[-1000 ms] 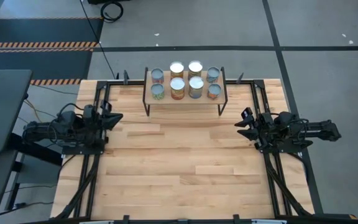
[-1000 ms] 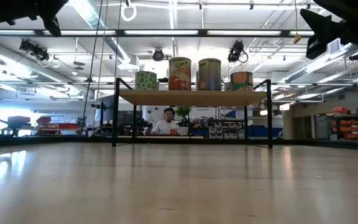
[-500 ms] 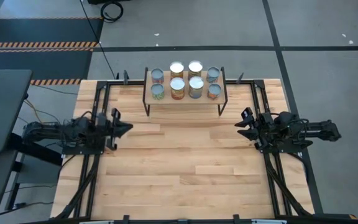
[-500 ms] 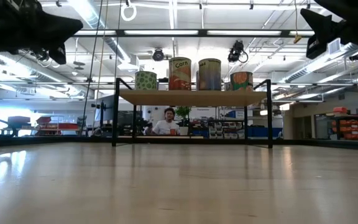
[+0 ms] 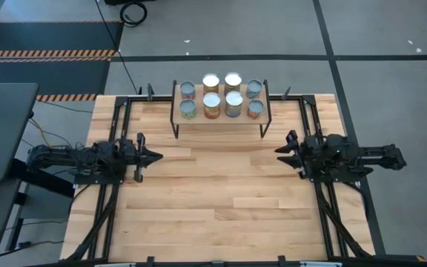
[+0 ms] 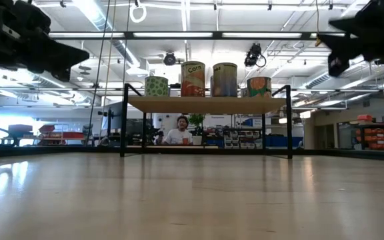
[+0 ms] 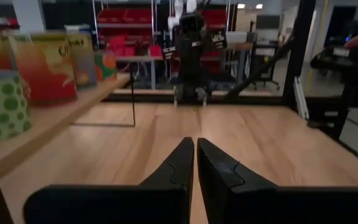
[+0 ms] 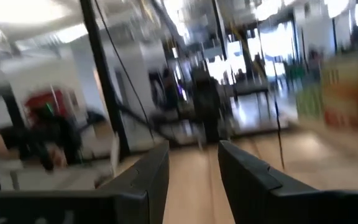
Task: Pick and place cans onto a shelf
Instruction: Return to Home Position
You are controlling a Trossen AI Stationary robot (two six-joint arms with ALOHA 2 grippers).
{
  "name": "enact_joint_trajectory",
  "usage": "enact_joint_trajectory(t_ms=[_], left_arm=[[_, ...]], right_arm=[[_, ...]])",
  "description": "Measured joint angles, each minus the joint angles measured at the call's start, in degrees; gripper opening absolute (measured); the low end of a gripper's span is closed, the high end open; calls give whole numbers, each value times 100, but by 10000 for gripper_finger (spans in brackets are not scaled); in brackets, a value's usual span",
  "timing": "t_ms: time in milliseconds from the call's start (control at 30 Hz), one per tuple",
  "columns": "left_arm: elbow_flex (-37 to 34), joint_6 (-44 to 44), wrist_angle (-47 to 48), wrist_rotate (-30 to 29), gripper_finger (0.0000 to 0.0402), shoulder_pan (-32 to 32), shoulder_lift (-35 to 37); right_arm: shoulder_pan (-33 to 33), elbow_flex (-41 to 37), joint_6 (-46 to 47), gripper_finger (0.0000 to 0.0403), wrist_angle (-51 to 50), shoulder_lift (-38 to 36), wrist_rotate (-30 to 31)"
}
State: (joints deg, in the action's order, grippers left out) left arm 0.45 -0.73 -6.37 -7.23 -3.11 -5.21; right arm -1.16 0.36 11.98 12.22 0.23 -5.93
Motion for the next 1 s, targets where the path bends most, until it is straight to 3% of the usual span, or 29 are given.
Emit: enact_joint_trajectory(t_ms=[167,567,900,1000], left_arm=[[0,-6,253,1,27,0,-2],[-2,-6,247,0,27,0,7],[-4,-9,46,2,27,26,504],[-5,8,211,-306,28,3,509]], right_arm=[[-47,0,3,145,-1065,4,19],[-82,2,-13,145,-1049,50,240],[-81,2,-14,145,-1043,50,235],[-82,2,-12,145,-1041,50,220]])
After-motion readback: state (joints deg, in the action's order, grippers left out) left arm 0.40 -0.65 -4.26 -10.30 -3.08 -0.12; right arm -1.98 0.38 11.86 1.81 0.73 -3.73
